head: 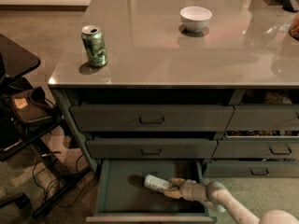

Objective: Pick blue plastic bottle from bottom drawer and place on counter

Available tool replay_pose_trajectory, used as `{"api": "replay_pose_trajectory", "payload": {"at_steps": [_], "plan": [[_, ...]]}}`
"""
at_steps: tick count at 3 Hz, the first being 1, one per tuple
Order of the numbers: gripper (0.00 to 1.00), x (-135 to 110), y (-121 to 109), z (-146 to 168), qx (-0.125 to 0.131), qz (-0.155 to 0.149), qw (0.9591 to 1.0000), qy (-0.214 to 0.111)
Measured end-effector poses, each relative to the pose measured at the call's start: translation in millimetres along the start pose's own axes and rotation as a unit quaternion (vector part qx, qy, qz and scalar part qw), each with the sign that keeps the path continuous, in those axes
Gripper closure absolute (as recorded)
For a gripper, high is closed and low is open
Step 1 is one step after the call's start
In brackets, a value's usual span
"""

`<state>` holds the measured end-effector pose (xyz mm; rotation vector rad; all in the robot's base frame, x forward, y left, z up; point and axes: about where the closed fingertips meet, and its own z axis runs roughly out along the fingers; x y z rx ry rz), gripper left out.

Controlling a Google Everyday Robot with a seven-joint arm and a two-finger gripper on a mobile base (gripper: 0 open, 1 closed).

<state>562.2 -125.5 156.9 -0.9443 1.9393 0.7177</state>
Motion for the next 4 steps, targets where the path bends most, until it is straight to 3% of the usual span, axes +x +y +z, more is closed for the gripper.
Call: {"api": "replay_pose_trajectory", "payload": {"at_steps": [1, 2, 3, 4], "plan": [[1.0, -11, -38, -81, 0.001, -0.007, 0.9999, -0.014], [1.0, -17, -78, -178, 0.038, -0.016, 0.9992, -0.005], [1.0, -30, -108, -311, 0.12, -0.034, 0.9916, 0.034], [1.0, -49, -112, -423, 0.193, -0.038, 0.9757, 0.096]]}}
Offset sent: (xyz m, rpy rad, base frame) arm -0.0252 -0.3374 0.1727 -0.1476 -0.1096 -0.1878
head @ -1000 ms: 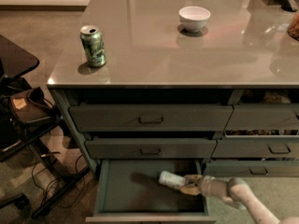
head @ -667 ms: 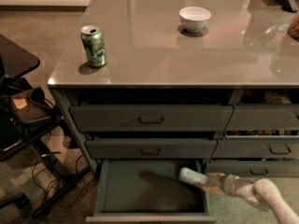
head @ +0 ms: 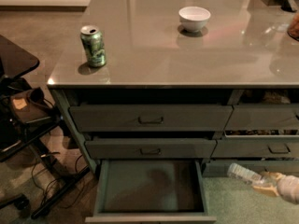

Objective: Pick blue plastic bottle from bottom drawer and place on counter

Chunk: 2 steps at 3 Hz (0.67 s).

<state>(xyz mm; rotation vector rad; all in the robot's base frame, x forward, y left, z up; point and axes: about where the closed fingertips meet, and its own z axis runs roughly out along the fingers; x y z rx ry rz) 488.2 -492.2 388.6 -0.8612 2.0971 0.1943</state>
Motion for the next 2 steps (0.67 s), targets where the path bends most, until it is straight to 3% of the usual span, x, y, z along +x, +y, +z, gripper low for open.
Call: {"api": "replay_pose_trajectory", "payload": {"at_steps": [1, 2], "plan": [[1.0, -34.2, -25.8, -27.7, 0.02, -0.025, 0.9995, 0.002], [1.0, -34.2, -25.8, -27.8, 0.02, -0.025, 0.9995, 0.002]]}}
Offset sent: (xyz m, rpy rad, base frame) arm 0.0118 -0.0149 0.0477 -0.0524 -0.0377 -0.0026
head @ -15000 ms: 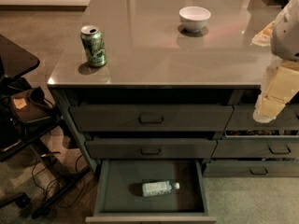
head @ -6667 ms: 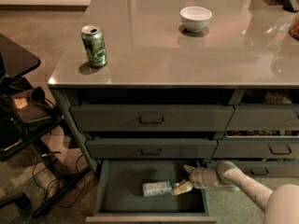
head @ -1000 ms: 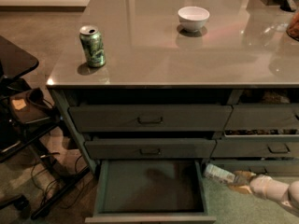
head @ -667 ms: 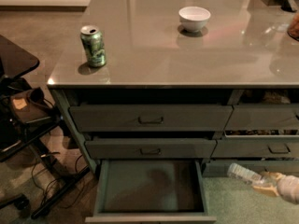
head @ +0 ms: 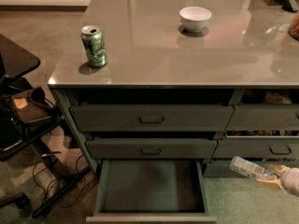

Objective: Pick blue plastic bottle from bottom drawer and place on counter

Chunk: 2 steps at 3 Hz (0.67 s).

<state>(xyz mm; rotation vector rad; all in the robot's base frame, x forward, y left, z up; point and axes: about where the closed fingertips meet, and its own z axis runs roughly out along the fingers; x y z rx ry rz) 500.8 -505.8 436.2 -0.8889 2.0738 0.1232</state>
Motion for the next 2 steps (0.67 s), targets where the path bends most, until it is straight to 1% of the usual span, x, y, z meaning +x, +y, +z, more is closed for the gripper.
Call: {"api": "replay_pose_trajectory", "payload": {"at_steps": [1, 2], "plan": [[1.0, -22, 1, -18, -0.004, -0.016, 0.9998, -0.014], [1.0, -83, -9, -71, 0.021, -0.048, 0.9982, -0.029]]}}
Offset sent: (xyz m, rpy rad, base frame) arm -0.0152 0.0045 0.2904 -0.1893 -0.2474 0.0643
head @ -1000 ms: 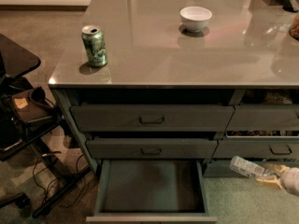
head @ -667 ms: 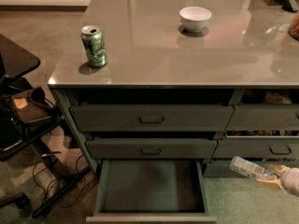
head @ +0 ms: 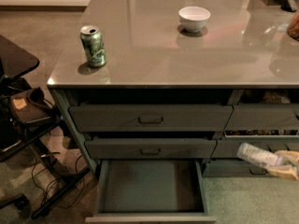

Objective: Pick blue plastic bottle from bottom drawer and place on counter

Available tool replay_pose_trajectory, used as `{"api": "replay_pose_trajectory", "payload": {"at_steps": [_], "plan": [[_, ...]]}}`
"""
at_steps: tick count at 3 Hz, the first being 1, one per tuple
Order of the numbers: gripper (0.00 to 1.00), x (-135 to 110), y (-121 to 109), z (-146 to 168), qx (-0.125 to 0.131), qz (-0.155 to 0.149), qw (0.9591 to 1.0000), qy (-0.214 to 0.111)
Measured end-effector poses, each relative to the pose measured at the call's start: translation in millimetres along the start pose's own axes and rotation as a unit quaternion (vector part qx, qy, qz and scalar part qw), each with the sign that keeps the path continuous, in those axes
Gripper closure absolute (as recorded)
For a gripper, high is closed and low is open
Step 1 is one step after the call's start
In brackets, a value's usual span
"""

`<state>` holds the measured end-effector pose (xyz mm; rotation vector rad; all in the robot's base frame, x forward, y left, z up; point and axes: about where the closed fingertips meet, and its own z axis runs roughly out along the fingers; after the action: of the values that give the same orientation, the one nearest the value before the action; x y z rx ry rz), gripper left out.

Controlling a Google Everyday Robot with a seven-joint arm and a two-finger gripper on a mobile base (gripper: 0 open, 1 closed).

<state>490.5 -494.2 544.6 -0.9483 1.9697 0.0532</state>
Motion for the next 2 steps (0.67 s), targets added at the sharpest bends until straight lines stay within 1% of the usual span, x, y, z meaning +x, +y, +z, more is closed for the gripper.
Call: {"api": "replay_pose_trajectory", "payload": {"at_steps": [1, 2], "plan": [[1.0, -79, -34, -70, 0.054, -0.033, 0.998, 0.01], [1.0, -162, -66, -141, 0.114, -0.054, 0.9917, 0.025]]}}
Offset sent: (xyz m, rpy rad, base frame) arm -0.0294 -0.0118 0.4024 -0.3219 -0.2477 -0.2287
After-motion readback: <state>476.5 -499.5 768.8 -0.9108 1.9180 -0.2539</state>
